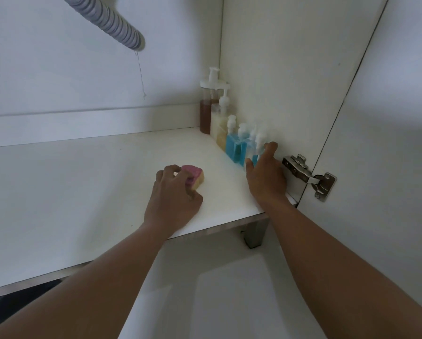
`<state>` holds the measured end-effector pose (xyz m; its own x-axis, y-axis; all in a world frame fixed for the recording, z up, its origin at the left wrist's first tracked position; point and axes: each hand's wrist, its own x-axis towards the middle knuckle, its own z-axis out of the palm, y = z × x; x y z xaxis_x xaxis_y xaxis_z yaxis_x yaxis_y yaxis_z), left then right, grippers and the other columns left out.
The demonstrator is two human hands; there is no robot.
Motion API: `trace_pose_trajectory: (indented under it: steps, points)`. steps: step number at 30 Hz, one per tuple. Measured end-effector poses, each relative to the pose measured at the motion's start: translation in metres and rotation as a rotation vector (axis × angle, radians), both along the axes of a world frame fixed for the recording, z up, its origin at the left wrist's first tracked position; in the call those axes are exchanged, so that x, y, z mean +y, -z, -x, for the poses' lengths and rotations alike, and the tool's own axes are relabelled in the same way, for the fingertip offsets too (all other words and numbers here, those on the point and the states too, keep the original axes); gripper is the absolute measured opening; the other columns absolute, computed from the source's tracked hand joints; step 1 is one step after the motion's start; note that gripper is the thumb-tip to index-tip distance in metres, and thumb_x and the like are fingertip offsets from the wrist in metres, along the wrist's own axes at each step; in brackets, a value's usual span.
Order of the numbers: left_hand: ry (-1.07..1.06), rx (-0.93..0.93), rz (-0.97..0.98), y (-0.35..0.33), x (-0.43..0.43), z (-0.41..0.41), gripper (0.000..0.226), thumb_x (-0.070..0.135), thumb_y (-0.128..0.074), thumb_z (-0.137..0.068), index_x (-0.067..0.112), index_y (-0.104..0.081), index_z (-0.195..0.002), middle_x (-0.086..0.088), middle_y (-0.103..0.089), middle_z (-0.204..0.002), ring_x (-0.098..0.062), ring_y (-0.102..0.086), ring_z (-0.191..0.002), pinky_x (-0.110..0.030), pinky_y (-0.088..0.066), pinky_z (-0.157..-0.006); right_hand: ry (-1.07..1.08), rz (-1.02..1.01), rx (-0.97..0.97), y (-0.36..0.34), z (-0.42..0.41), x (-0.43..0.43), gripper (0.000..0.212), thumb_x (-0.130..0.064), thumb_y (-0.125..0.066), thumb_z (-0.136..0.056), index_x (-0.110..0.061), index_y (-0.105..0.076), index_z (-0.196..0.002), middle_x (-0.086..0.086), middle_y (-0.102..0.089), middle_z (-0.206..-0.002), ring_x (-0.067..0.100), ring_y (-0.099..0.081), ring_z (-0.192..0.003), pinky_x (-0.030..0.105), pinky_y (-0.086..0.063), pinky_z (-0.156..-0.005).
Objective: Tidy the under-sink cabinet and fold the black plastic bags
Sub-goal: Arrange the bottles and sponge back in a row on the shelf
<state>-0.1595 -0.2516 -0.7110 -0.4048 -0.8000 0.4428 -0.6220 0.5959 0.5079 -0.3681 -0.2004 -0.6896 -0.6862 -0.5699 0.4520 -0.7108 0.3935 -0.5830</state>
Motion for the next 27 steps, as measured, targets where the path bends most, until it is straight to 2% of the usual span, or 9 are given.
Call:
trace_pose_trajectory:
  steps: [4,8,11,13,16,18,20,23,27]
  points:
    - [0.024,0.007,-0.003,-0.001,0.000,0.000,0.032,0.016,-0.067,-0.082,0.015,-0.064,-0.114,-0.005,-0.048,-0.133,-0.024,-0.045,-0.121,-0.030,-0.042,-0.084,-0.033,0.042,-0.027,0.006,0.002,0.001,0.047,-0.030,-0.061,-0.096,-0.019,-0.027,-0.127,0.010,-0.065,-0.107,0.027,-0.067,-0.085,0.037,-0.055,-0.065]
    - [0.021,0.063,-0.025,-0.002,0.000,-0.001,0.031,0.025,-0.078,-0.083,0.013,-0.063,-0.107,-0.002,-0.048,-0.121,-0.021,-0.054,-0.108,-0.031,-0.044,-0.081,-0.083,0.103,-0.124,0.005,-0.003,0.008,0.062,-0.035,-0.065,-0.092,-0.025,-0.021,-0.134,0.009,-0.063,-0.116,0.024,-0.066,-0.090,0.030,-0.050,-0.065]
    - [0.018,0.085,-0.043,-0.002,0.000,-0.001,0.029,0.028,-0.080,-0.083,0.013,-0.066,-0.103,-0.001,-0.051,-0.115,-0.021,-0.059,-0.099,-0.034,-0.049,-0.084,-0.192,0.143,-0.120,0.005,-0.015,0.020,0.053,-0.037,-0.059,-0.096,-0.029,-0.024,-0.135,0.008,-0.063,-0.111,0.019,-0.065,-0.090,0.032,-0.056,-0.072]
    - [0.061,0.100,-0.031,-0.002,0.000,-0.001,0.024,0.023,-0.079,-0.084,0.014,-0.069,-0.105,-0.001,-0.055,-0.114,-0.020,-0.061,-0.099,-0.031,-0.049,-0.085,-0.363,0.055,-0.051,0.006,-0.027,0.025,0.045,-0.043,-0.055,-0.097,-0.034,-0.031,-0.133,-0.001,-0.061,-0.100,0.011,-0.062,-0.086,0.037,-0.058,-0.079]
    - [0.153,0.112,-0.042,-0.001,-0.003,0.000,0.037,0.015,-0.075,-0.087,0.017,-0.064,-0.123,-0.001,-0.061,-0.121,-0.019,-0.062,-0.105,-0.040,-0.056,-0.092,-0.596,-0.168,0.012,0.004,-0.049,0.023,0.040,-0.043,-0.055,-0.097,-0.037,-0.042,-0.134,-0.009,-0.061,-0.111,0.006,-0.061,-0.095,0.030,-0.051,-0.095]
    - [0.209,0.134,-0.084,-0.001,-0.004,-0.001,0.053,0.010,-0.069,-0.090,0.024,-0.051,-0.138,0.001,-0.060,-0.130,-0.016,-0.061,-0.113,-0.043,-0.054,-0.096,-0.581,-0.216,0.083,0.004,-0.057,0.014,0.037,-0.039,-0.053,-0.099,-0.032,-0.047,-0.135,-0.001,-0.059,-0.124,0.016,-0.060,-0.109,0.028,-0.045,-0.097]
    - [0.229,0.159,-0.126,-0.003,-0.001,-0.002,0.068,0.007,-0.065,-0.090,0.031,-0.036,-0.148,0.003,-0.053,-0.141,-0.015,-0.058,-0.122,-0.045,-0.051,-0.102,-0.516,-0.242,0.154,0.005,-0.061,0.003,0.033,-0.034,-0.054,-0.099,-0.028,-0.053,-0.132,0.003,-0.057,-0.122,0.021,-0.061,-0.107,0.030,-0.048,-0.093]
    - [0.047,0.000,-0.096,-0.003,0.002,0.000,0.078,0.024,-0.063,-0.091,0.028,-0.018,-0.155,0.000,-0.038,-0.155,-0.022,-0.043,-0.139,-0.047,-0.036,-0.115,-0.399,-0.278,0.222,0.011,-0.064,-0.020,0.031,-0.028,-0.054,-0.100,-0.020,-0.056,-0.129,0.005,-0.055,-0.121,0.021,-0.061,-0.104,0.030,-0.050,-0.091]
    - [-0.252,-0.375,-0.124,-0.004,0.000,0.003,0.074,0.058,-0.041,-0.094,0.019,-0.023,-0.154,-0.006,-0.025,-0.162,-0.030,-0.014,-0.151,-0.060,-0.009,-0.120,-0.359,-0.309,0.304,0.019,-0.059,-0.053,0.037,-0.026,-0.050,-0.099,-0.016,-0.050,-0.135,0.007,-0.049,-0.131,0.025,-0.051,-0.113,0.038,-0.050,-0.087]
